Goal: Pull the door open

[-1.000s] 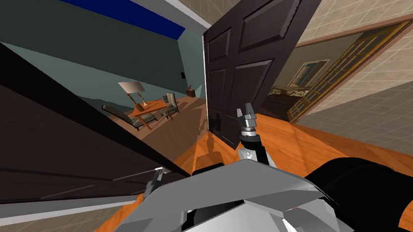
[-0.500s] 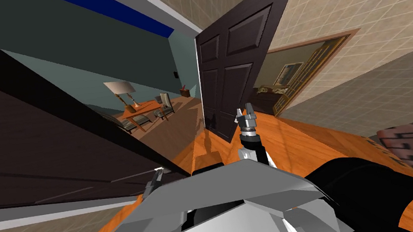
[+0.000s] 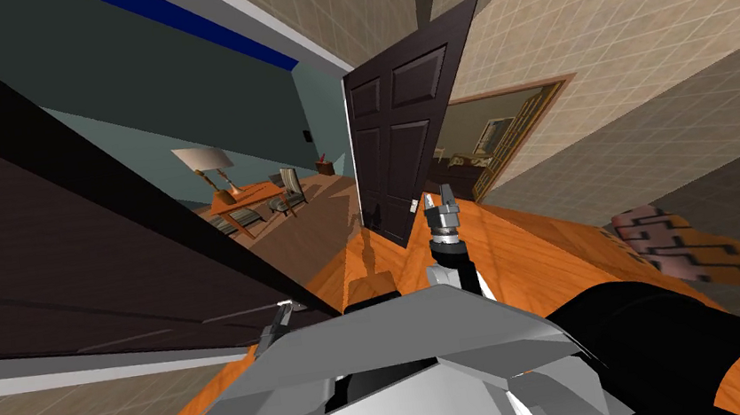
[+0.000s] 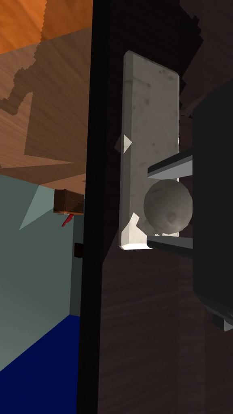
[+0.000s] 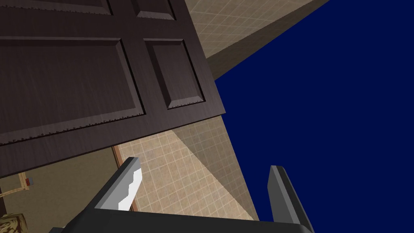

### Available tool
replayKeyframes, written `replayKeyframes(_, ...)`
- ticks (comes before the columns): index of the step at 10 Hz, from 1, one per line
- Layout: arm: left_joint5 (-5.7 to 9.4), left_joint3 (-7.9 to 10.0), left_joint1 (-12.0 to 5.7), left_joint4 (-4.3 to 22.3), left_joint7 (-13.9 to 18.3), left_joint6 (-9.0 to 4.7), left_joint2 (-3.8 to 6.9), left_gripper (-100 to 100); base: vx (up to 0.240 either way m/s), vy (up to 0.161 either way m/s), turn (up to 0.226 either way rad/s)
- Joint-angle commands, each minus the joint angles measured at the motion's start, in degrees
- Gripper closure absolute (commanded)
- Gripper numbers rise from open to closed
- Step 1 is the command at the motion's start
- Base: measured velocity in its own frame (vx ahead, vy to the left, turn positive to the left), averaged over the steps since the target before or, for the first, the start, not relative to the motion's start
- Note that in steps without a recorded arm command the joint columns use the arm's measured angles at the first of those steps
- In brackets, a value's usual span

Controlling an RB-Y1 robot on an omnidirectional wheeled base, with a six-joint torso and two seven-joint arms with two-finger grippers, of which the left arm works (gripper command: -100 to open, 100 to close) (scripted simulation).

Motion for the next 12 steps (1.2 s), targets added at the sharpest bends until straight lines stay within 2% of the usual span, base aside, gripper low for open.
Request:
replayKeyframes(1,-0.42,0.48,0.66,1.31,0.1,-2.03,-0.1,100,-0.089,0.016,-0.147)
replayKeyframes(2,-0.42,0.48,0.66,1.31,0.1,-2.03,-0.1,100,-0.08,0.035,-0.091)
replayKeyframes(3,-0.62,0.71,0.98,1.93,0.14,-2.99,-0.15,100,-0.058,0.029,-0.076)
replayKeyframes(9,-2.2,2.51,3.46,6.83,0.51,-10.58,-0.54,100,-0.093,0.036,-0.133)
replayKeyframes(10,-2.2,2.51,3.46,6.83,0.51,-10.58,-0.54,100,-0.088,0.027,-0.043)
replayKeyframes(12,-2.74,3.12,4.3,8.49,0.63,-13.15,-0.68,100,-0.062,0.031,-0.103)
